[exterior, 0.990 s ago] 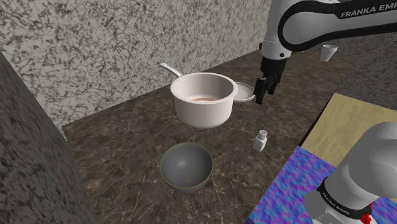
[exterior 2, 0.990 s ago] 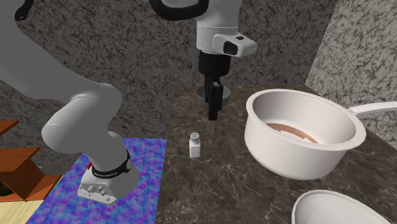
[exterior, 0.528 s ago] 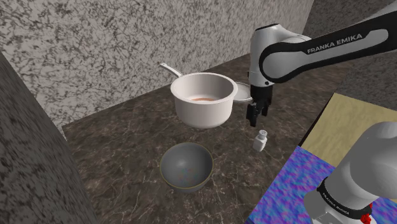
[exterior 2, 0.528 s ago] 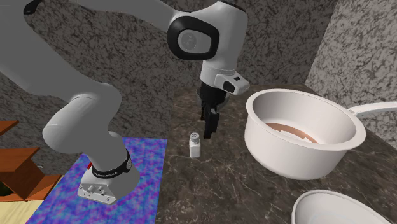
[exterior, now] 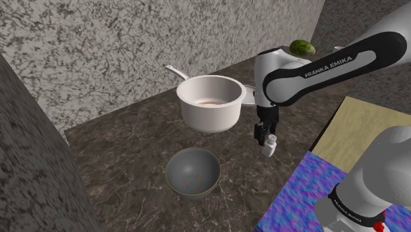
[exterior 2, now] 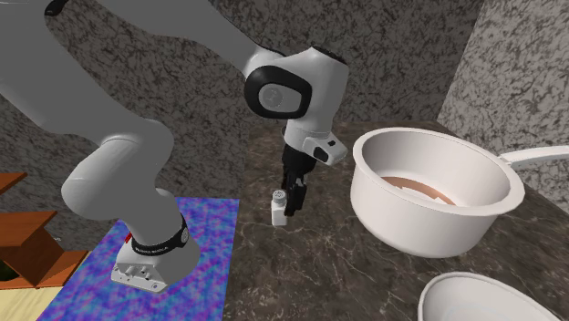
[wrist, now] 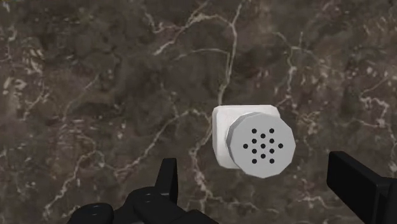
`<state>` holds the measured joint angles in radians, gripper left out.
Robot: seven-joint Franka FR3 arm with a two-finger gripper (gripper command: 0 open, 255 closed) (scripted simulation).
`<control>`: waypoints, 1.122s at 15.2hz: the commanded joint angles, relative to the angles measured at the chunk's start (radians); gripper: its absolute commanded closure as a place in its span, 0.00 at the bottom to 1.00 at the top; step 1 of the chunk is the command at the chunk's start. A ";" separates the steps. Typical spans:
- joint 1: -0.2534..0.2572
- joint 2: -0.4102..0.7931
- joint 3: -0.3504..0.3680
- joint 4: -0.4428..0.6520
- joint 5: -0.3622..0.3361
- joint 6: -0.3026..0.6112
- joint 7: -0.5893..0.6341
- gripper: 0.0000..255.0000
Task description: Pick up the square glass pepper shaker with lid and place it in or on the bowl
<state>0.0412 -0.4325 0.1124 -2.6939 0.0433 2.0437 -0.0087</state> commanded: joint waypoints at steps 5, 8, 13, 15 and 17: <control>0.001 0.016 0.003 -0.039 0.002 0.055 0.001 0.00; 0.001 0.016 0.003 -0.039 0.002 0.055 0.001 0.00; 0.001 0.016 0.003 -0.039 0.002 0.055 0.001 1.00; 0.001 0.016 0.003 -0.039 0.002 0.055 0.001 1.00; 0.001 0.016 0.003 -0.039 0.002 0.056 0.001 1.00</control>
<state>0.0424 -0.4164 0.1152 -2.7324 0.0453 2.0994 -0.0076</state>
